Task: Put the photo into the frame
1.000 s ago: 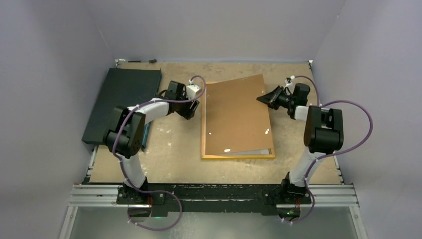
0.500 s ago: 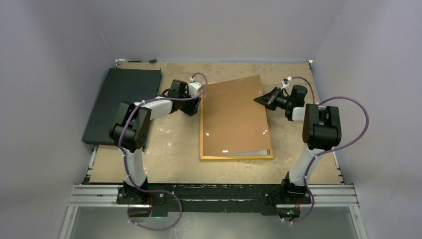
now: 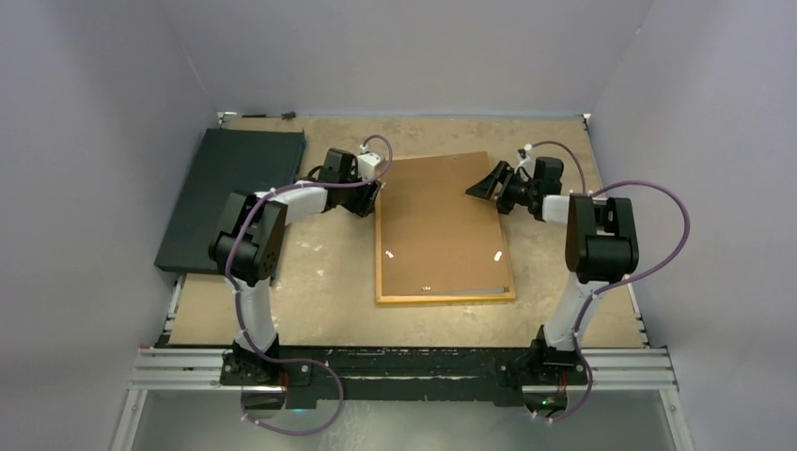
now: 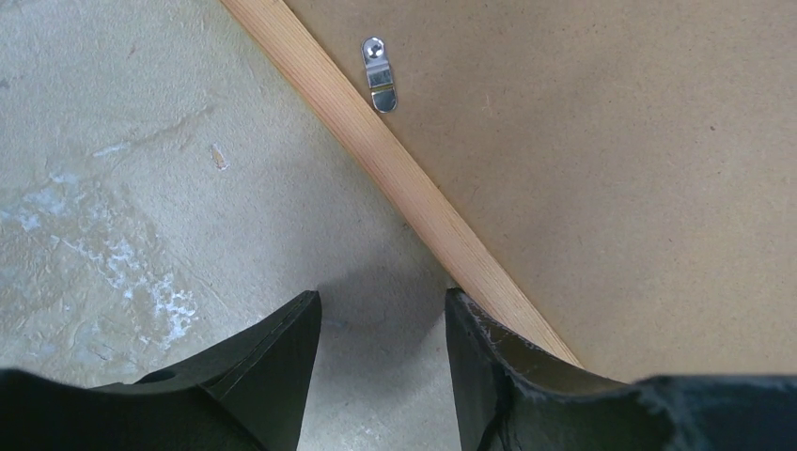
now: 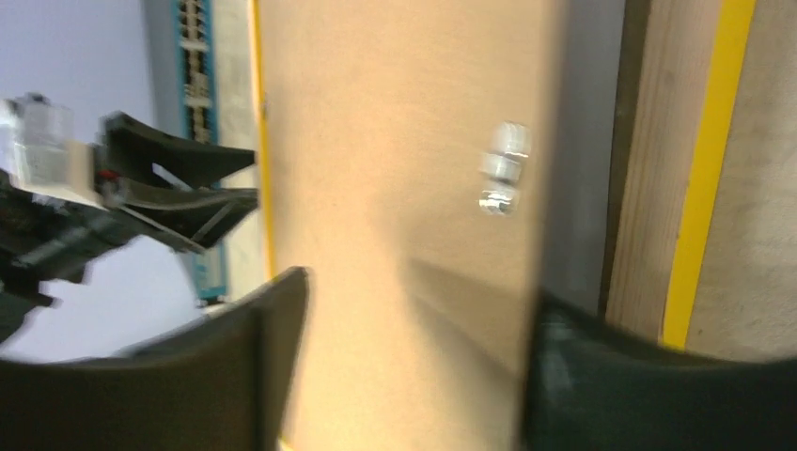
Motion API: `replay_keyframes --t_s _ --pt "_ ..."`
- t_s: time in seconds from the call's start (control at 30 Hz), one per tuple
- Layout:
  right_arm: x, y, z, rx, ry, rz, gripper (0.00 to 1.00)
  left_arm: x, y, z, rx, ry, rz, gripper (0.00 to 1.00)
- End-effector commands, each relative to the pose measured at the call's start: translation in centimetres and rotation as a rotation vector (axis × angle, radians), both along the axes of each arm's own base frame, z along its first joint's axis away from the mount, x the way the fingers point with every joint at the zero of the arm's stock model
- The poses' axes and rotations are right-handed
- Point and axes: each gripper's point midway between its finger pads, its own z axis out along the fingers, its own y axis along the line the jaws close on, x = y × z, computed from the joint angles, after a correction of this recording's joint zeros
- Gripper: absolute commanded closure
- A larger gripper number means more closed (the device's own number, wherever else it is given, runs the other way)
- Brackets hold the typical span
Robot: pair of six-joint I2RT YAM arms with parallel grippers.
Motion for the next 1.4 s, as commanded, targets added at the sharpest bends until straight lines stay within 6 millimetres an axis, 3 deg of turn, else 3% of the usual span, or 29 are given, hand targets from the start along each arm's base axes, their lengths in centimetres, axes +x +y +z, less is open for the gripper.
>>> replay_keyframes --t_s 0.0,0.6,0.77,0.93,1.23,1.37 --pt "1.3 0.1 2.4 -0.175 -0.075 0.017 0.03 0.7 -1.3 2.4 -0.045 -0.037 -0.012 0.5" --pt "-0.1 1.9 1.6 -0.603 0.01 -0.015 0.01 0.5 -0.5 4.0 -0.032 -0.057 -0.013 0.51" --pt "0.1 2.1 3.2 -0.595 -0.024 -0.002 0.01 0.3 -0.4 3.9 -0.03 -0.053 -0.013 0.51" --pt "-1.1 3.6 4.8 -0.522 -0.038 0.071 0.01 0.4 0.0 4.2 -0.028 -0.056 -0.006 0.51" --pt "-2.2 2.4 4.3 -0.548 -0.023 0.061 0.01 0.5 1.0 5.0 -0.027 -0.063 0.006 0.51" --pt "-2.4 1.8 5.2 -0.528 -0.04 0.047 0.01 0.5 1.3 5.4 -0.029 -0.066 0.008 0.51"
